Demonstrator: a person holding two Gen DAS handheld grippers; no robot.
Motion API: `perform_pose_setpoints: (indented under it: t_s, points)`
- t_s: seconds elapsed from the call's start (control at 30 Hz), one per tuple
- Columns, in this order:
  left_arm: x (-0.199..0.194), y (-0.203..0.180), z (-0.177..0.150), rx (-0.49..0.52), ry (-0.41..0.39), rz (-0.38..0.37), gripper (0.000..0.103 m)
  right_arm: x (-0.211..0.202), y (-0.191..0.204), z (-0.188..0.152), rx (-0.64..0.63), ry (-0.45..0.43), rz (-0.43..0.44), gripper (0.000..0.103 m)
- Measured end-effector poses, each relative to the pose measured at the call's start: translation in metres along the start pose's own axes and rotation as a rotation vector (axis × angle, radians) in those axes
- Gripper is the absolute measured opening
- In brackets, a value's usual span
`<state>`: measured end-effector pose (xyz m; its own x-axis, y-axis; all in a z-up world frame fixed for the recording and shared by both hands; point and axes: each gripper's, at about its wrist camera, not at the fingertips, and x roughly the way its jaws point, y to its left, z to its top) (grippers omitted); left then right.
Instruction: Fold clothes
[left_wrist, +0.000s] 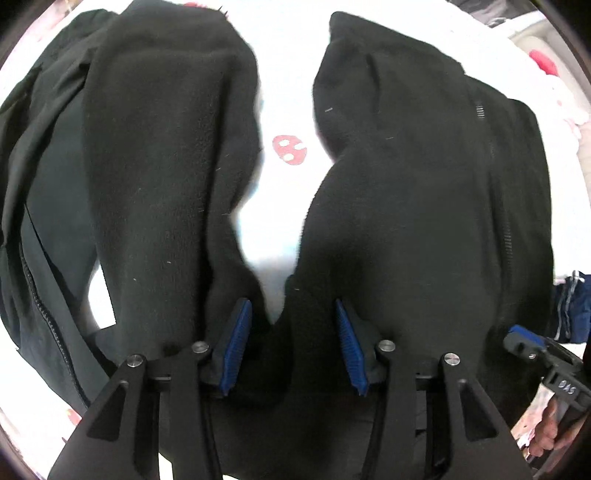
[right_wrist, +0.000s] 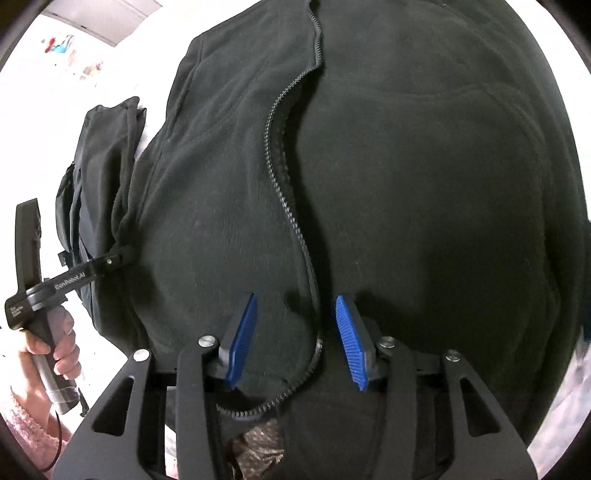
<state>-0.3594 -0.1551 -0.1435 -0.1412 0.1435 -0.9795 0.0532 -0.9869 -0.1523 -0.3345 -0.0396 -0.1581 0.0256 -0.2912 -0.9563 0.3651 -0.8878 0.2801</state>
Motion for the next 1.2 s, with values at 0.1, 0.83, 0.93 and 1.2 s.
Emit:
perform_pose_setpoints:
  t_s: [0.1, 0.83, 0.93, 1.2]
  points:
    - [-0.01, -0.008, -0.004, 0.042, -0.028, -0.016, 0.046, -0.01, 0.003, -0.006, 0.003, -0.019, 0.002, 0.046]
    - [-0.019, -0.01, -0.056, 0.033, -0.089, -0.099, 0.05, 0.023, 0.028, -0.054, -0.091, 0.104, -0.133, 0.046]
    - [0.015, -0.047, -0.022, 0.05, 0.026, -0.134, 0.048, 0.034, 0.02, -0.064, -0.037, 0.145, -0.131, 0.046]
    - [0.02, -0.039, -0.064, 0.007, 0.145, -0.258, 0.048, 0.007, 0.018, -0.074, 0.048, 0.071, -0.02, 0.045]
